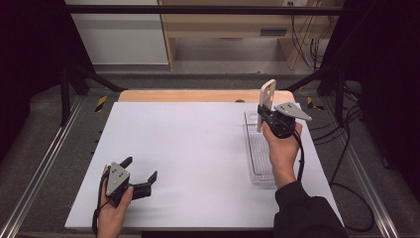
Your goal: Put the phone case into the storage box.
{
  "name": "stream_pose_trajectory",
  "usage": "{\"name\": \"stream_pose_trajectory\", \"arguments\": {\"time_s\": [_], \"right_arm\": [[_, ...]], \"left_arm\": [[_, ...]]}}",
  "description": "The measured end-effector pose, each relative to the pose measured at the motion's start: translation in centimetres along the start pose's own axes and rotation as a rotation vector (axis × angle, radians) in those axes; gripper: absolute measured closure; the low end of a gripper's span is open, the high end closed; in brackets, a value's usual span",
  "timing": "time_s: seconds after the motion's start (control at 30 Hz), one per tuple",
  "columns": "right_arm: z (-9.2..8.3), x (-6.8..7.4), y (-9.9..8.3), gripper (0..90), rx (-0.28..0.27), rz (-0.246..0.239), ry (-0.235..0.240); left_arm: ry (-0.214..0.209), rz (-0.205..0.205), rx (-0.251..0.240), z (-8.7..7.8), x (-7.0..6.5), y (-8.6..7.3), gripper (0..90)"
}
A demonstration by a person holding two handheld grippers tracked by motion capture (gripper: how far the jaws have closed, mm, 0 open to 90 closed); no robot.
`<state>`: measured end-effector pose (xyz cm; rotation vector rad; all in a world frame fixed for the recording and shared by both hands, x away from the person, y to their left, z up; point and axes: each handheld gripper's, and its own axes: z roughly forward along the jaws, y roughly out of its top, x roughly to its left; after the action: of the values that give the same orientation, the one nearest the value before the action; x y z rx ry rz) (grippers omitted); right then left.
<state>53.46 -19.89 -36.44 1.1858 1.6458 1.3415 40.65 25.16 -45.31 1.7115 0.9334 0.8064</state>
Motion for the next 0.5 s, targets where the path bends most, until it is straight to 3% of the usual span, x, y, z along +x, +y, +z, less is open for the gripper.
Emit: {"name": "stream_pose_trajectory", "arguments": {"time_s": [0.5], "right_arm": [[1.9, -0.9, -0.7, 84.9, 0.019, 0.056, -0.022]], "left_arm": [[-0.004, 0.004, 0.005, 0.1, 0.0, -0.1, 2.9]]}}
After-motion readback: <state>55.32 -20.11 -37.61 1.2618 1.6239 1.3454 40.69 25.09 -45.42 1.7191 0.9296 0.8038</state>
